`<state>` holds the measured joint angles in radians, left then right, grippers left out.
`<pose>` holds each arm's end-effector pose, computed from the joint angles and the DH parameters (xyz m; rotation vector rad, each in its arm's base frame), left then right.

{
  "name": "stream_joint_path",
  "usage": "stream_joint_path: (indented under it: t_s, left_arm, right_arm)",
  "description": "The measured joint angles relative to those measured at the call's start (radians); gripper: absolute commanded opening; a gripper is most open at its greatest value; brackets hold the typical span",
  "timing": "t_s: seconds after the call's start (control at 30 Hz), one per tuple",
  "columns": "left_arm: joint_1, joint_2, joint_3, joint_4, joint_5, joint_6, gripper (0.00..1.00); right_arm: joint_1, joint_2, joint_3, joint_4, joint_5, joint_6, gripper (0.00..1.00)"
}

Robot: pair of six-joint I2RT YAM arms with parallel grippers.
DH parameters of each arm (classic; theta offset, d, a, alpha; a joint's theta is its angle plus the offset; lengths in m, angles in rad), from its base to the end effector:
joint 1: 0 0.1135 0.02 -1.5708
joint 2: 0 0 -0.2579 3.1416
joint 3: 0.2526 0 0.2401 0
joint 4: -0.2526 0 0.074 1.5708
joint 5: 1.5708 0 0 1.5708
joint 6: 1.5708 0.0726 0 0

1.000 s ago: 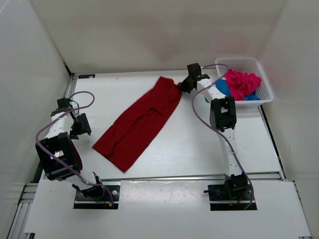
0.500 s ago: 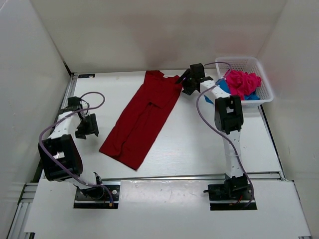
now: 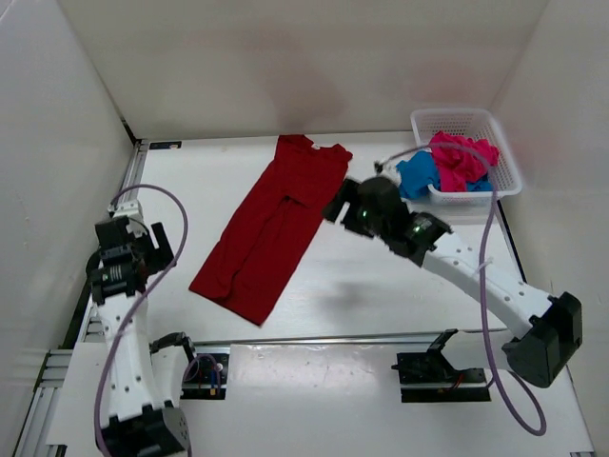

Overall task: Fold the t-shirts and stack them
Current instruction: Rotate the tshirt 85 degrees

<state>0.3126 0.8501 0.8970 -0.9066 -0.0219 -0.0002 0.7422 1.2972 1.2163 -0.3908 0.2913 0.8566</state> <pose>0.1659 0.0553 0.2671 -0.3894 2.4059 0.1672 0.2461 0.1974 0.3376 0.3065 2.0730 0.7030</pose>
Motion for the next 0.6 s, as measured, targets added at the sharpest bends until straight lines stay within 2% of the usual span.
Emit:
stream_joint_path:
  t_s: [0.1, 0.23, 0.37, 0.6]
  left_arm:
    - [0.0, -0.119, -0.023, -0.041, -0.005, 0.0, 0.9]
    - [0.0, -0.167, -0.025, -0.097, -0.009, 0.0, 0.9]
    - [0.0, -0.185, -0.024, -0.172, -0.007, 0.0, 0.9]
    - [0.0, -0.237, 0.086, -0.322, 0.005, 0.0, 0.91]
  right_arm:
    - [0.079, -0.029, -0.163, -0.031, -0.001, 0.099, 0.76]
    - [0.235, 0.089, -0.282, -0.065, -0.043, 0.251, 0.69]
    - [0.362, 0.203, -0.268, -0.056, -0.085, 0.389, 0.56]
    - [0.5, 0.441, -0.14, -0.014, -0.1, 0.596, 0.55]
